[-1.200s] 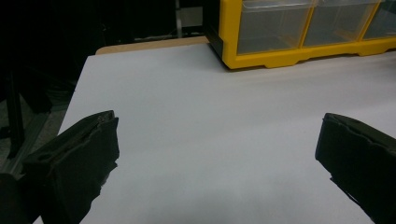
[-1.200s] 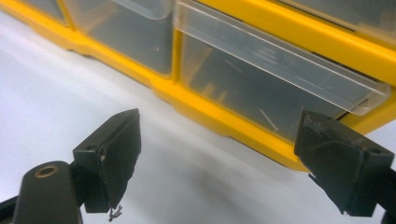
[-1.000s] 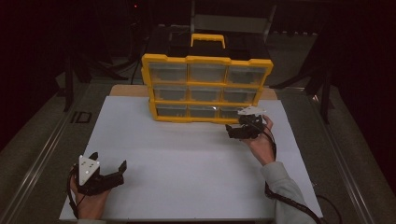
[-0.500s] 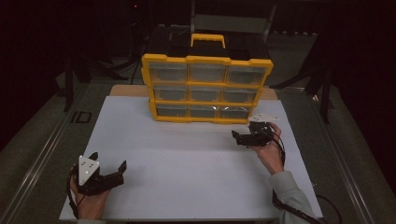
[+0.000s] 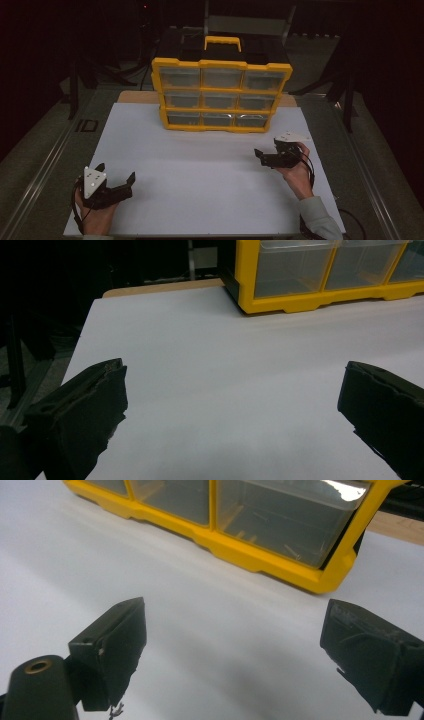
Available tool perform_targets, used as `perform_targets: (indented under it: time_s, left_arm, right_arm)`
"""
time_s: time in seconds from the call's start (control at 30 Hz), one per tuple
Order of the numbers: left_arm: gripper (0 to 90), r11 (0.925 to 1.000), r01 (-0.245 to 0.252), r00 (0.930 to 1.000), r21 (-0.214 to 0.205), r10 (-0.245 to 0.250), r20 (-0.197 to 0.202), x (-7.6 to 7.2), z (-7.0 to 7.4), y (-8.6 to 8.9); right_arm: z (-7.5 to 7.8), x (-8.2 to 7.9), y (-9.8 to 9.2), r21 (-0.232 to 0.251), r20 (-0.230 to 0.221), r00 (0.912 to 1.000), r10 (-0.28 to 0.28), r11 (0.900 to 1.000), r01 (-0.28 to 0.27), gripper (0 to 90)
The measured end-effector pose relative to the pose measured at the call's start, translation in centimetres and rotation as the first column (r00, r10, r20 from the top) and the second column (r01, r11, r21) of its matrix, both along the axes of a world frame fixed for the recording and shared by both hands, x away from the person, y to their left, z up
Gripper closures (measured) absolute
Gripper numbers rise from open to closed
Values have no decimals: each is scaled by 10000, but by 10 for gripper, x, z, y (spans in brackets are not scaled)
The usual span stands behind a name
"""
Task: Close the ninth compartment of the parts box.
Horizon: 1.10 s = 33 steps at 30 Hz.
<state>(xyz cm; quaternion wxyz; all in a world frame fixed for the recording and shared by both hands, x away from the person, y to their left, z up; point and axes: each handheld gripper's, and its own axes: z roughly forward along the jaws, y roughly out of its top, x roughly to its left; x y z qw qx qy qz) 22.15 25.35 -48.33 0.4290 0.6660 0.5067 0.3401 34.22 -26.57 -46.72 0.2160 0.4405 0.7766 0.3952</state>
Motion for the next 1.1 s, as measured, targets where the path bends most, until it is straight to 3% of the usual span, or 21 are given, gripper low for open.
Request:
perform_targets:
  time_s: [0.33, 0.5, 0.7, 1.1]
  left_arm:
    - [3, 10000, 16, 10000, -18, -16, 19, -1, 1, 0]
    - [3, 10000, 38, 10000, -31, -38, 19, -1, 1, 0]
    - [3, 10000, 29, 10000, -61, -28, 59, -1, 2, 1]
    - [3, 10000, 36, 9999, -67, -35, 119, -2, 3, 1]
  right_arm:
    - [-5, -21, -8, 360, 103, 9999, 123, 9993, -127, 111]
    - [-12, -31, -12, 147, 205, 9998, 39, 9999, -42, 108]
    - [-18, -42, -19, 342, 158, 9999, 4, 9994, -9, 108]
    - [-21, -64, -26, 718, 512, 9986, -98, 9974, 61, 108]
